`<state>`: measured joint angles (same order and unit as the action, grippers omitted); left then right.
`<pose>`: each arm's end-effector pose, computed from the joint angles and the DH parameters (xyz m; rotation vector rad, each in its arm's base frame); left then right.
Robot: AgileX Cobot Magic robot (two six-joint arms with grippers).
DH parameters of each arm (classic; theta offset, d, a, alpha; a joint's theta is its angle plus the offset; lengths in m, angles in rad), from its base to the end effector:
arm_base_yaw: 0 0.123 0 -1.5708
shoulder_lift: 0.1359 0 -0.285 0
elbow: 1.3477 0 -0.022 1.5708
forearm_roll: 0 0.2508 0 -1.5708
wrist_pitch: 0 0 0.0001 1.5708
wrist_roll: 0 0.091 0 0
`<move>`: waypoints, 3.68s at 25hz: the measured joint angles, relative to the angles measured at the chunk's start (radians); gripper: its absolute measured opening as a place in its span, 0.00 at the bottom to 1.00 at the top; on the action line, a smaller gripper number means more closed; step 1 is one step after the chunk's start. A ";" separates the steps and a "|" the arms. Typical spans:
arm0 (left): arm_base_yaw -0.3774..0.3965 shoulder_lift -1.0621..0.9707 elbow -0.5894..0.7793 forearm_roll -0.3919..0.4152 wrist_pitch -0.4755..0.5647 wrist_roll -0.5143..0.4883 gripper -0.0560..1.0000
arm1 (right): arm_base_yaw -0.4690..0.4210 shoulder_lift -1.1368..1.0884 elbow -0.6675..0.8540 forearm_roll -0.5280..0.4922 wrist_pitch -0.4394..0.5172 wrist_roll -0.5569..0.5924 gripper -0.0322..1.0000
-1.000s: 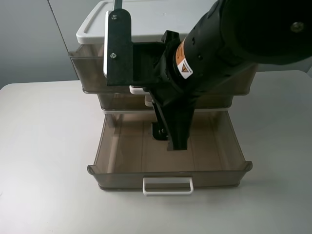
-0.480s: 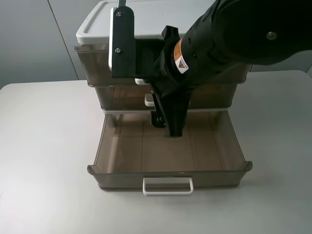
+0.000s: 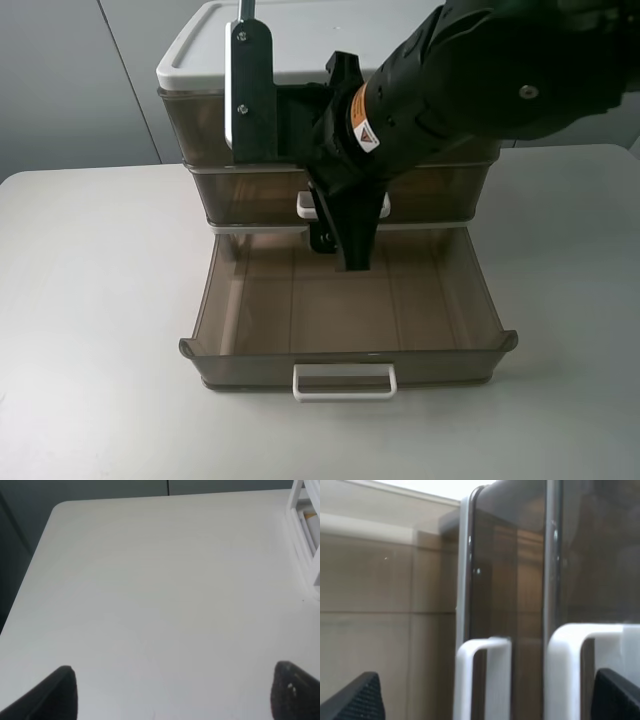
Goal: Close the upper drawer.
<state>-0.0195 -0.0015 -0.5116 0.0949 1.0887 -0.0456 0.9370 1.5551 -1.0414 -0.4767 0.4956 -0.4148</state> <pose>-0.0076 0.0078 0.2785 -0.0336 2.0560 0.0734 0.2106 0.2529 0.2540 -1.8236 1.6051 -0.2256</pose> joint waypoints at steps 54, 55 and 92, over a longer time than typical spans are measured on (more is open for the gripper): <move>0.000 0.000 0.000 0.000 0.000 -0.002 0.75 | -0.010 -1.540 0.454 0.386 0.675 0.497 0.64; 0.000 0.000 0.000 0.000 0.000 -0.002 0.75 | -0.010 -1.550 0.466 0.397 0.687 0.497 0.64; 0.000 0.000 0.000 0.000 0.000 -0.002 0.75 | -0.967 -1.557 0.528 0.388 0.609 0.601 0.64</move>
<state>-0.0195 -0.0015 -0.5116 0.0949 1.0887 -0.0477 -0.0297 -0.0014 -0.5132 -0.0883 1.1043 0.1857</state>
